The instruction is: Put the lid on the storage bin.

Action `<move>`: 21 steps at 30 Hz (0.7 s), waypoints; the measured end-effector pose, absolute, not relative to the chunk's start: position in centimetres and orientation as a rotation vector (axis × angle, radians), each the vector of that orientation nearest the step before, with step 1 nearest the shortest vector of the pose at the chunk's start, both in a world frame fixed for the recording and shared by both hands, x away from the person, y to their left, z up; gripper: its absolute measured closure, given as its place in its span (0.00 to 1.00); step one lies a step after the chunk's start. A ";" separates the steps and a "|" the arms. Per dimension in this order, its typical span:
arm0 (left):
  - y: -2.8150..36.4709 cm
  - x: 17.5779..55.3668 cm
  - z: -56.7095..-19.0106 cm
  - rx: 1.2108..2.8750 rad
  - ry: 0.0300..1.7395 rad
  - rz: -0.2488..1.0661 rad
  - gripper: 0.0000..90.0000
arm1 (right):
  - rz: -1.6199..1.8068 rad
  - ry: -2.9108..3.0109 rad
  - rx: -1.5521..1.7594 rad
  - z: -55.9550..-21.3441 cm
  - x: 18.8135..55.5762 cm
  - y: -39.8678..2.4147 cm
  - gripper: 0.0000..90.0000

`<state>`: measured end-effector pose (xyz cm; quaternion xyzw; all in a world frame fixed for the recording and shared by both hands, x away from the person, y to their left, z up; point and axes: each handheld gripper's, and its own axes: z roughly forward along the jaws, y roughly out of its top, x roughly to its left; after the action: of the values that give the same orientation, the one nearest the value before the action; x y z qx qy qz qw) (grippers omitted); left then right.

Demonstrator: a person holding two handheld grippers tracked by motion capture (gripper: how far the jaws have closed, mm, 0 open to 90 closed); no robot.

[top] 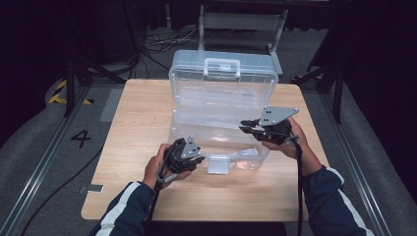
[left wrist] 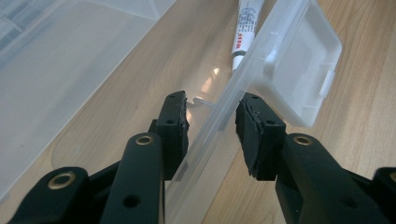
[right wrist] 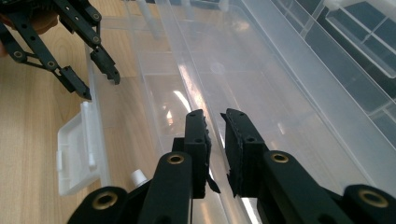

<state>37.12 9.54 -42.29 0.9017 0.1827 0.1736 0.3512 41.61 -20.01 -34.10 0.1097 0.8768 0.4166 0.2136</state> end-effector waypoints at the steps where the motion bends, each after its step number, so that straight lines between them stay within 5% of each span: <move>1: 9.5 37.1 -42.3 2.334 0.471 0.450 0.72 | 1.157 2.437 0.302 -34.1 41.6 -20.0 0.89; 9: 11.2 36.5 -41.8 2.305 0.496 0.446 0.67 | 1.164 2.432 0.307 -34.2 41.5 -20.2 0.88; 15: 14.4 35.7 -39.9 2.193 0.538 0.428 0.72 | 1.162 2.426 0.307 -34.2 41.4 -20.2 0.88; 21: 16.7 35.5 -38.8 2.159 0.547 0.485 0.91 | 1.160 2.425 0.304 -34.2 41.4 -20.2 0.88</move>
<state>35.51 16.73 -38.76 0.8606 0.2180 0.1931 0.4178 41.43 -20.21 -34.16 0.1096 0.8752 0.4185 0.2164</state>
